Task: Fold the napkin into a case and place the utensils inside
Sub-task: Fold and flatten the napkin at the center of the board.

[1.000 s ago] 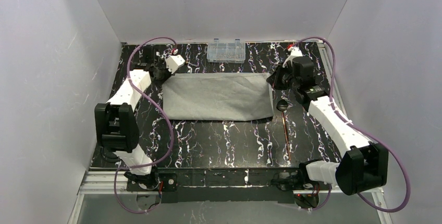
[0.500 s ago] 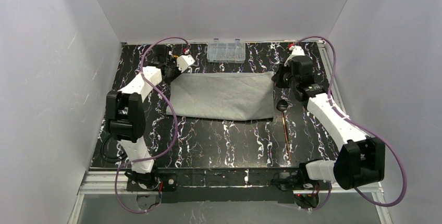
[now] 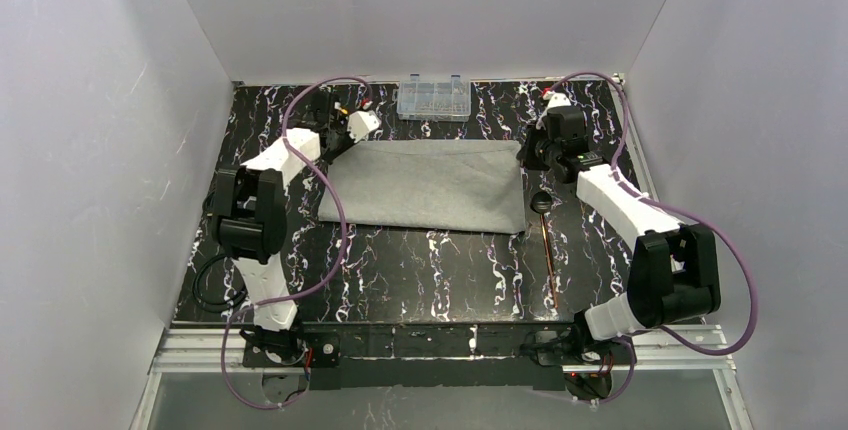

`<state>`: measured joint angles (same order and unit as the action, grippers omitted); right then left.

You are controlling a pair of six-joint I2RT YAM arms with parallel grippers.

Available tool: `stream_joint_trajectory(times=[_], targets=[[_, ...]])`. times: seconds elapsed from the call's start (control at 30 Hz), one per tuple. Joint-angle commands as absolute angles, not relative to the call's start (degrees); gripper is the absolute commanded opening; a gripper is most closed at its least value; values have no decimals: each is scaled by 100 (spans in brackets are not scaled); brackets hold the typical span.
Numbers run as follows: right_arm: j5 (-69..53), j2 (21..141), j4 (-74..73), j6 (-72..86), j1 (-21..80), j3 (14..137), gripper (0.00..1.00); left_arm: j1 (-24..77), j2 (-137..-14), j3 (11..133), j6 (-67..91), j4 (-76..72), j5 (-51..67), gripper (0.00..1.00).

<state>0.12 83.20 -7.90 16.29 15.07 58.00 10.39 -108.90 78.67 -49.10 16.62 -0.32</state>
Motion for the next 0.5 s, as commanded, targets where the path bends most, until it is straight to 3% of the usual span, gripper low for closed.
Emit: stream_joint_trajectory(times=[0.0, 0.47], targets=[[33, 8305, -497, 1537, 1464, 6080, 1, 1163, -10846, 8044, -4980, 1556, -389, 0], [200, 9393, -523, 1504, 1372, 6449, 1, 1450, -11279, 8252, -3993, 2113, -149, 0]])
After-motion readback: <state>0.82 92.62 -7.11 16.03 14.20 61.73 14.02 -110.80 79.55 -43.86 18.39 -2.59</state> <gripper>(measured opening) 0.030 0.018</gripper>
